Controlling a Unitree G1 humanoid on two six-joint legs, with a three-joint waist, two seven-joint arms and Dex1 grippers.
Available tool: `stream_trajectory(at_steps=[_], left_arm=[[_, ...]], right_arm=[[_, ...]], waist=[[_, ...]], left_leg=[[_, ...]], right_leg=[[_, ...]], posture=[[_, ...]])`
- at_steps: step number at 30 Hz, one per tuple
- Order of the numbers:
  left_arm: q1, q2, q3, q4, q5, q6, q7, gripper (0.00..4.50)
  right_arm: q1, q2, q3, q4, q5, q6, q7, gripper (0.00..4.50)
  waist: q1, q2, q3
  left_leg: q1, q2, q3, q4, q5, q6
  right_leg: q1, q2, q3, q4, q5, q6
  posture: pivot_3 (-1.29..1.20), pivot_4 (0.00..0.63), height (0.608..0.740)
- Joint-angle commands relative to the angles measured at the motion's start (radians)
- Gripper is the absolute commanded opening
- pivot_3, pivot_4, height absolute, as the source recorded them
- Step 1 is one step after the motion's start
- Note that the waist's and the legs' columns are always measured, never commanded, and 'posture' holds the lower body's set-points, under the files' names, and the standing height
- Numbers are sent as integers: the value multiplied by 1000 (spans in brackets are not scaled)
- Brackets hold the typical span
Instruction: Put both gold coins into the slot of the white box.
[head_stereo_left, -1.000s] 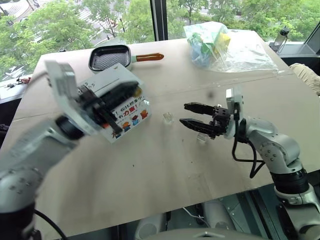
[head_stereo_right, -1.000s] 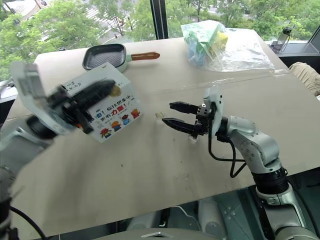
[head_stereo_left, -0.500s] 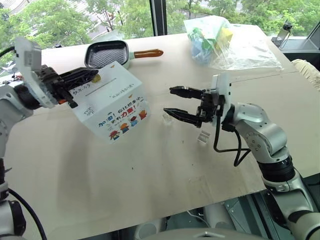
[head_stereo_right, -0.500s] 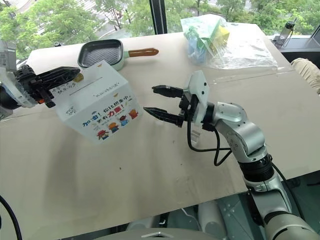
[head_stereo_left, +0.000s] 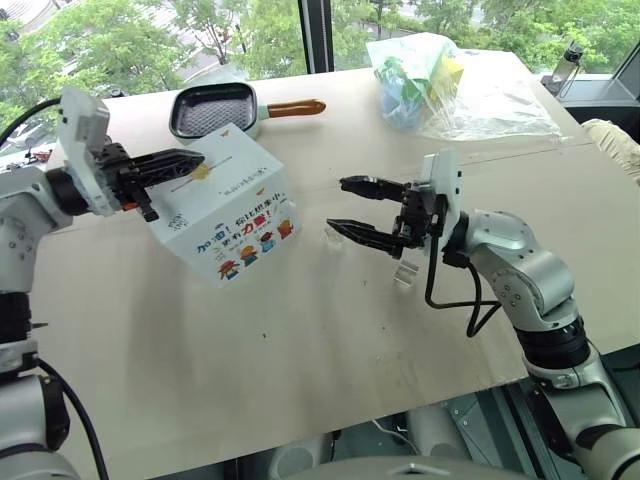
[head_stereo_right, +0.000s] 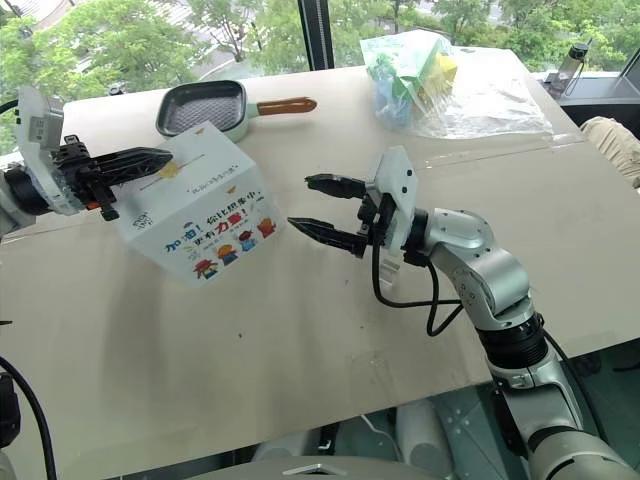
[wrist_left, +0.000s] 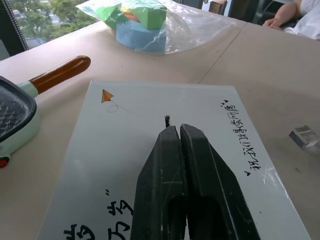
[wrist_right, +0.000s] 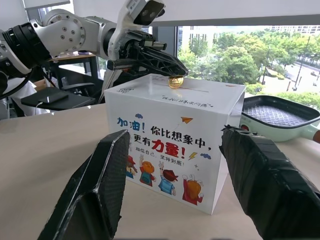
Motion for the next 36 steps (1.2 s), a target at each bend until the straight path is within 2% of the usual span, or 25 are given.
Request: stream_trajectory(at_steps=[1,10,36], left_arm=[[-1,-10,-24,8,58,-2,-6,0],[-9,-22,-1,6,99,2,3,0],[-7,-55,8,15,170,-31,39,0]], right_arm=[[-5,6,-10,-47,12,0,-2,3162],[-12,3,-10,-46,15,15,3,3162],[-62,32,-34,-15,-11,31,-54,3162]], waist=[[0,0,0],[-1,0,0],[-2,0,-1]], left_leg=[[0,0,0,1,0,0],[1,0,0,10,0,0],[2,-1,0,12,0,0]], right_leg=[[0,0,0,1,0,0],[1,0,1,10,0,0],[1,0,2,15,0,0]], posture=[[0,150,721],[0,150,721],[0,150,721]])
